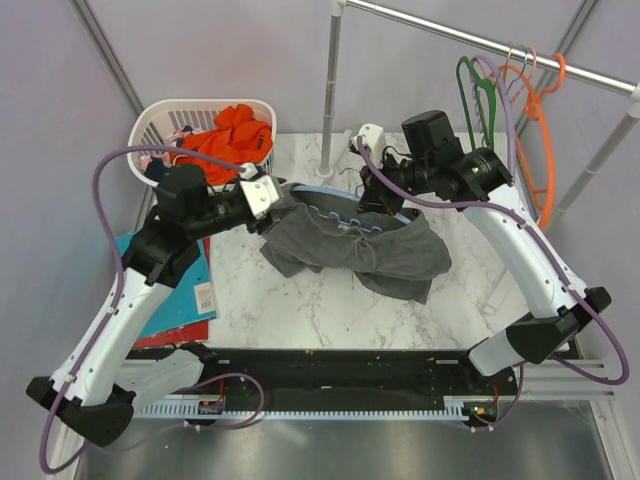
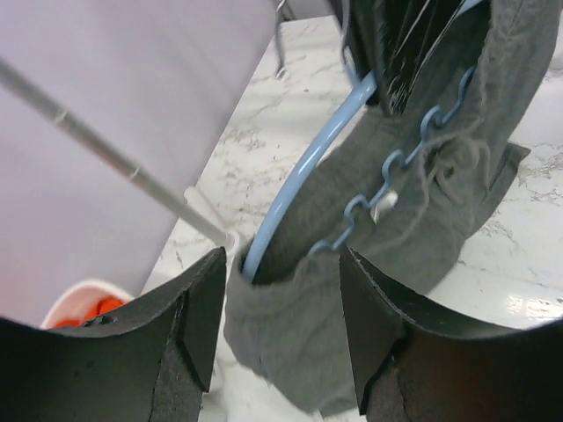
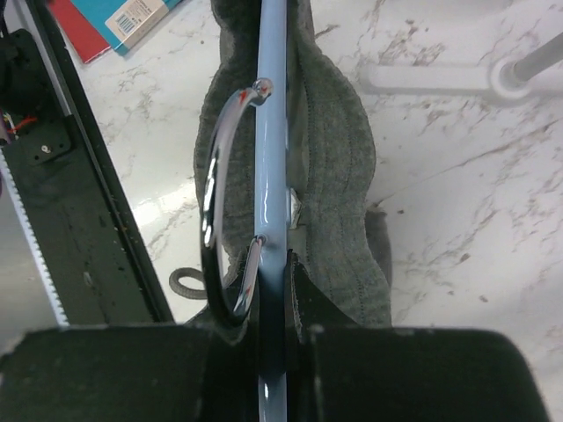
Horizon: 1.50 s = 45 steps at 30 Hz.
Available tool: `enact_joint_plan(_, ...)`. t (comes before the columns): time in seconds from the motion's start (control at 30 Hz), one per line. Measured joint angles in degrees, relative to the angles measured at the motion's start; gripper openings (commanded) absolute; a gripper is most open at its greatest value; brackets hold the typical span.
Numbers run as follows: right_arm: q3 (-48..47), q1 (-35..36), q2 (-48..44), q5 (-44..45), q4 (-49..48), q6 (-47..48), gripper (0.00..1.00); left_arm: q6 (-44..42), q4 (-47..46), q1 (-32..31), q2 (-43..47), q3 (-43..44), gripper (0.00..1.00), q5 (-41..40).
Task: Place the shorts on the hanger
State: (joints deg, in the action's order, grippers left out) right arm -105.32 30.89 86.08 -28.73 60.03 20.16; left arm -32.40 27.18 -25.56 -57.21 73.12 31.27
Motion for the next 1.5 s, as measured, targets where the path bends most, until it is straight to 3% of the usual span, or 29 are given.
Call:
enact_joint_plan(0.17, 0.0, 1.4, 1.2, 3.4, 0.4, -8.5, 0.0, -6.0, -4.5, -8.9, -6.1, 0.0, 0.58, -5.5)
enact_joint_plan(0.43, 2.9, 3.5, -1.6, 3.7, -1.2, -11.6, 0.0, -12.4, -8.2, -14.0, -13.1, 0.2, 0.58, -8.3)
enact_joint_plan(0.53, 3.7, 5.0, -2.8, 3.4, -1.3, -11.6, 0.0, -13.9, -9.4, -15.8, -15.0, 0.7, 0.45, -8.9)
enact_joint_plan(0.57, 3.8, 5.4, -3.0, 3.5, -1.4, -11.6, 0.0, -14.5, -9.6, -16.6, -15.4, 0.7, 0.28, -8.9)
enact_joint_plan(0.6, 3.8, 5.6, -3.1, 3.4, -1.5, -11.6, 0.0, -15.0, -9.7, -17.3, -15.7, 0.8, 0.19, -9.0)
enact_joint_plan(0.67, 3.9, 5.6, -3.6, 3.6, -1.7, -11.2, 0.03, -17.4, -9.2, -18.3, -15.9, 0.7, 0.04, -9.6)
enact_joint_plan(0.7, 3.9, 5.4, -3.7, 3.5, -1.6, -10.8, 0.09, -18.9, -8.7, -18.6, -16.0, 0.6, 0.02, -9.7)
enact_joint_plan(0.73, 3.9, 5.2, -4.0, 3.5, -1.4, -10.1, 0.18, -20.2, -8.2, -18.9, -16.0, 0.4, 0.02, -9.6)
enact_joint_plan(0.83, 4.5, 5.4, -4.8, 4.0, -1.0, -9.6, 0.26, -20.6, -10.0, -19.1, -15.2, -1.6, 0.02, -9.4)
enact_joint_plan(1.3, 11.2, 6.0, -13.5, 10.7, 0.3, -9.2, 0.29, -20.4, -19.2, -17.6, -8.5, -11.5, 0.02, -12.6)
enact_joint_plan(1.4, 11.7, 6.0, -14.4, 11.2, 0.8, -8.9, 0.47, -21.0, -21.7, -17.6, -8.3, -12.9, 0.02, -13.1)
enact_joint_plan(1.43, 12.0, 6.0, -14.7, 11.2, 1.0, -8.8, 0.62, -21.1, -22.1, -17.6, -8.2, -13.2, 0.02, -13.2)
enact_joint_plan(1.5, 12.0, 6.0, -15.2, 10.4, 2.3, -8.7, 0.73, -21.5, -23.5, -17.3, -7.8, -14.3, 0.02, -13.3)
